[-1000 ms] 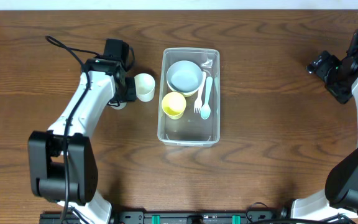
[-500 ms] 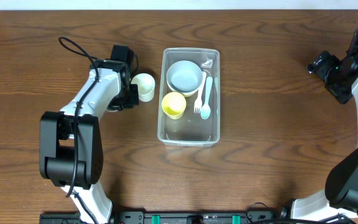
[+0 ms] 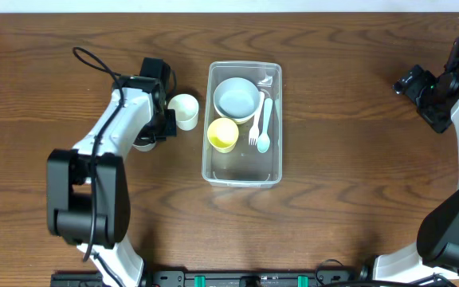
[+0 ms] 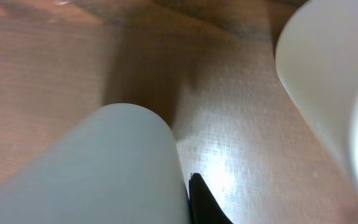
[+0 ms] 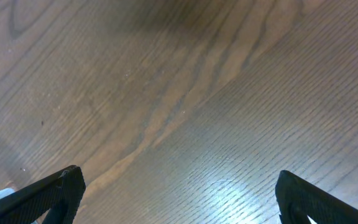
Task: Pack container
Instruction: 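Carry the grey cup into the container front and release it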
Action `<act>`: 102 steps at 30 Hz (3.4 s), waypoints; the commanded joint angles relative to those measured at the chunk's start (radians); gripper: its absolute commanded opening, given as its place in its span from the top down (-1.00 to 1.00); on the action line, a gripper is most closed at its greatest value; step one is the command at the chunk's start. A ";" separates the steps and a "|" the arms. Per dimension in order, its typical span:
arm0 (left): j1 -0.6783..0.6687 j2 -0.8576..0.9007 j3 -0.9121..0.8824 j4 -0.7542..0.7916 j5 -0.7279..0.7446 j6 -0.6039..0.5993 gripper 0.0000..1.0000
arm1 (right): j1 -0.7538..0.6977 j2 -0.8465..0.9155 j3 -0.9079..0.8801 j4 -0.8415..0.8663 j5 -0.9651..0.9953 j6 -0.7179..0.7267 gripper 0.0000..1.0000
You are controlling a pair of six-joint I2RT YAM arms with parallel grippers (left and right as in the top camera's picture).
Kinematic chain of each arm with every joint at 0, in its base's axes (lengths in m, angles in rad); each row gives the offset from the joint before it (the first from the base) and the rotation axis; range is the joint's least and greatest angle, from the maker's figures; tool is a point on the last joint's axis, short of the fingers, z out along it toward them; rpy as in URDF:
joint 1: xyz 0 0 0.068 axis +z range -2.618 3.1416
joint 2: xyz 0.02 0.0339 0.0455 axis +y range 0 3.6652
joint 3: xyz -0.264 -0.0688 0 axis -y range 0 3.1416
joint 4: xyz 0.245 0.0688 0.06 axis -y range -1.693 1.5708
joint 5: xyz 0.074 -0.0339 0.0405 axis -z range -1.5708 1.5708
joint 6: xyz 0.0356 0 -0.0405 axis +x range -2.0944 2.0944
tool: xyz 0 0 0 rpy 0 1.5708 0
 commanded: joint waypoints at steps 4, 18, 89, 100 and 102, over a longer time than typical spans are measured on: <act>0.004 -0.200 0.042 -0.076 0.007 -0.028 0.88 | -0.003 0.002 0.012 -0.003 0.010 0.014 -0.98; -0.254 -0.489 0.042 -0.125 0.261 0.085 0.88 | -0.003 0.002 0.012 -0.003 0.010 0.014 -0.99; -0.641 -0.076 0.045 0.154 0.151 0.160 0.63 | -0.003 0.002 0.012 -0.003 0.010 0.014 -0.99; -0.641 -0.078 0.045 0.118 0.151 0.161 0.89 | -0.003 0.002 0.012 -0.003 0.010 0.014 -0.97; -0.641 -0.078 0.045 0.117 0.151 0.161 0.87 | -0.003 0.002 0.012 -0.003 0.010 0.014 -0.98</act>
